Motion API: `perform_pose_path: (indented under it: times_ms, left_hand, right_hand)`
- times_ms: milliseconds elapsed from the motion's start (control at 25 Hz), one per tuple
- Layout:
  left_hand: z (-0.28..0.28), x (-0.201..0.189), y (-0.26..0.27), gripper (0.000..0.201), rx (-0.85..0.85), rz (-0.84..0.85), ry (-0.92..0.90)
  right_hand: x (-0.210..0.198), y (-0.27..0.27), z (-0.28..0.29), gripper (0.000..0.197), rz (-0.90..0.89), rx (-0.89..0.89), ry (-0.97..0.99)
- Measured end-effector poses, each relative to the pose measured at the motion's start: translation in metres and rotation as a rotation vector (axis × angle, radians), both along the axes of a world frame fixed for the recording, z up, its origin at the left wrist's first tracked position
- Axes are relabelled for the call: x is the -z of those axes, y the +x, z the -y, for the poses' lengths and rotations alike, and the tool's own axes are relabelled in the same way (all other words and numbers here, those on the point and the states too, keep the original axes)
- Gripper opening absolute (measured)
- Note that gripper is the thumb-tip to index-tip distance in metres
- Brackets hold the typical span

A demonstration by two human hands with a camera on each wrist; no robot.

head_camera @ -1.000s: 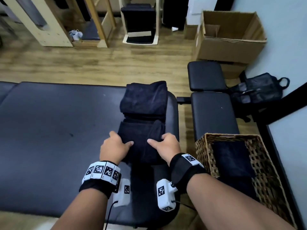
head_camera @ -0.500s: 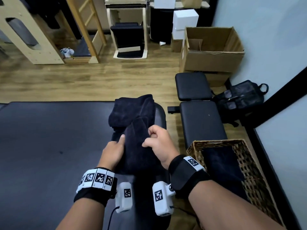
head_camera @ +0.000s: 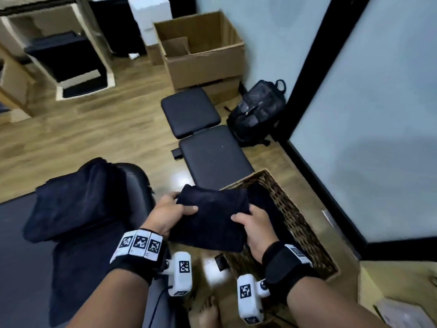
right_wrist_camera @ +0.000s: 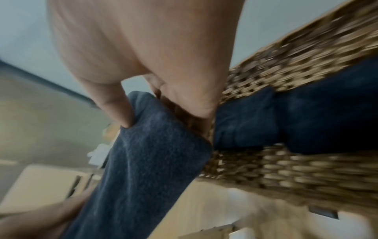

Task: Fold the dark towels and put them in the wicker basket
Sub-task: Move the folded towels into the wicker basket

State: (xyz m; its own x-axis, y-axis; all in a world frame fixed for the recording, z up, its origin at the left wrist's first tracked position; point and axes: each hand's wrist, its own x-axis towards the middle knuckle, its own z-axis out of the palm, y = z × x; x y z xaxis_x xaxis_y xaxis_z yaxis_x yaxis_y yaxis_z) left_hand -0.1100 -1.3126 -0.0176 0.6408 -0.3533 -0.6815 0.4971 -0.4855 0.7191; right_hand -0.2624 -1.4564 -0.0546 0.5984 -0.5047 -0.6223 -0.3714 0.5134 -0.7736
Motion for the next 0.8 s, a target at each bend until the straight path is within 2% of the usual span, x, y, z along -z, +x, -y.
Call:
perform_pose_path:
  times_ms: [120, 240, 320, 400, 440, 480, 520, 600, 680, 720, 800]
  left_hand:
    - [0.079, 0.034, -0.01, 0.069, 0.396, 0.323, 0.148]
    - [0.139, 0.075, -0.018, 0.072, 0.649, 0.483, 0.116]
    - [0.169, 0.1, -0.02, 0.065, 0.714, 0.568, 0.142]
    - [0.19, 0.123, -0.017, 0.049, 0.802, 0.808, 0.196]
    - [0.197, 0.136, -0.016, 0.039, 0.867, 0.954, 0.2]
    - [0.201, 0.146, -0.017, 0.032, 0.932, 1.068, 0.219]
    - [0.205, 0.152, -0.02, 0.029, 1.013, 1.097, 0.234]
    - [0.211, 0.17, -0.03, 0.04, 1.226, 0.88, 0.326]
    - [0.218, 0.19, -0.035, 0.067, 1.402, 0.661, 0.469]
    - [0.221, 0.199, -0.035, 0.075, 1.429, 0.595, 0.533]
    - [0.225, 0.208, -0.033, 0.078, 1.38, 0.532, 0.559]
  right_hand:
    - [0.049, -0.039, 0.035, 0.017, -0.199, 0.103, 0.111]
    - [0.087, -0.061, 0.06, 0.024, -0.287, 0.268, 0.183]
    - [0.114, -0.064, 0.074, 0.029, -0.28, 0.388, 0.225]
    - [0.143, -0.06, 0.089, 0.043, -0.313, 0.446, 0.287]
    - [0.156, -0.056, 0.094, 0.053, -0.38, 0.395, 0.281]
    - [0.165, -0.051, 0.098, 0.052, -0.447, 0.324, 0.229]
    - [0.172, -0.047, 0.101, 0.048, -0.494, 0.29, 0.153]
    - [0.186, -0.042, 0.104, 0.034, -0.555, 0.308, 0.043]
    - [0.194, -0.038, 0.107, 0.017, -0.517, 0.396, 0.04]
    - [0.197, -0.038, 0.109, 0.013, -0.51, 0.402, 0.037]
    - [0.206, -0.042, 0.109, 0.016, -0.533, 0.299, 0.039]
